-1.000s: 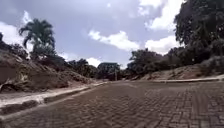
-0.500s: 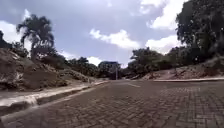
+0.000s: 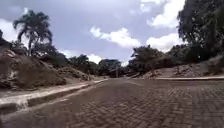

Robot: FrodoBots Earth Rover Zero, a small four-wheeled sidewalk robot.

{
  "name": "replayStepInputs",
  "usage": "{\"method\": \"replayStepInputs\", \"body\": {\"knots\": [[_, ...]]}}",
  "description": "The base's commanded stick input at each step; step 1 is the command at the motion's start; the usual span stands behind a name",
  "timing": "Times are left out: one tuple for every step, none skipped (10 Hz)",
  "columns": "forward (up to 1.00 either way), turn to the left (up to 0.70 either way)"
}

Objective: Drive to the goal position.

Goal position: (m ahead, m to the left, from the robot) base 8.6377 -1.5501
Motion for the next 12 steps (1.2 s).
{"method": "replayStepInputs", "body": {"knots": [[0.70,0.00],[0.70,0.00],[0.70,0.00],[0.70,0.00],[0.70,0.00],[0.70,0.00],[0.70,0.00],[0.70,0.00],[0.70,0.00],[0.70,0.00],[0.70,0.00],[0.70,0.00]]}}
